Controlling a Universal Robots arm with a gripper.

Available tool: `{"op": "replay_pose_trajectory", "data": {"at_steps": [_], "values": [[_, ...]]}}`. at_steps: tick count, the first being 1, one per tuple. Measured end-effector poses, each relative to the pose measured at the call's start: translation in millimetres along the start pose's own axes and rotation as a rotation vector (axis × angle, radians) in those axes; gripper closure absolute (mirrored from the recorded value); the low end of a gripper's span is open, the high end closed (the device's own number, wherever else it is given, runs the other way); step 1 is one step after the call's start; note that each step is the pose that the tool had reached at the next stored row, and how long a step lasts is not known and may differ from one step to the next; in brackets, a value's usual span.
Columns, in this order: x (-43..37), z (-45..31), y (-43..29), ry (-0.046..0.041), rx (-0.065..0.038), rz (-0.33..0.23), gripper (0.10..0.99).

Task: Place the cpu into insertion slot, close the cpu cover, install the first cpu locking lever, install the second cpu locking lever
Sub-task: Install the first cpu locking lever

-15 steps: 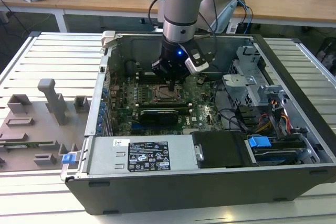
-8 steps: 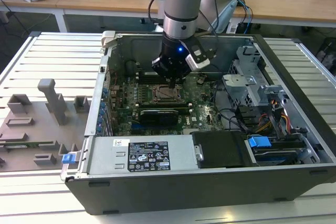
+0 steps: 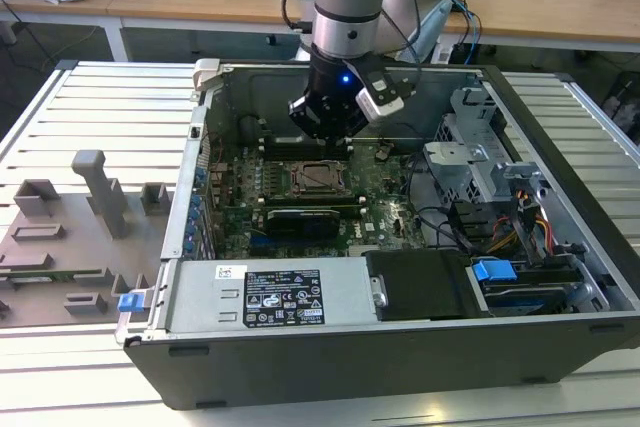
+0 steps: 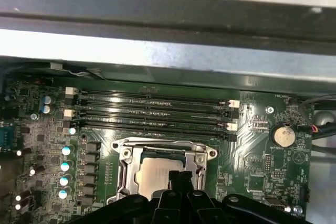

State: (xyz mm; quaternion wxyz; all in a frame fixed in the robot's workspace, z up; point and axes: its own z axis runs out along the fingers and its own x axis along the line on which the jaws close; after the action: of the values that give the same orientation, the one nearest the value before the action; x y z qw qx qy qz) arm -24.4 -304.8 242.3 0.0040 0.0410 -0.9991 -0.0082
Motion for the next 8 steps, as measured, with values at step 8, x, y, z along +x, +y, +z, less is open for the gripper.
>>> {"op": "replay_pose_trajectory", "data": {"at_steps": [8], "values": [[0.1,-18.2,0.3,0.0004,0.004,0.000,0.980]]}}
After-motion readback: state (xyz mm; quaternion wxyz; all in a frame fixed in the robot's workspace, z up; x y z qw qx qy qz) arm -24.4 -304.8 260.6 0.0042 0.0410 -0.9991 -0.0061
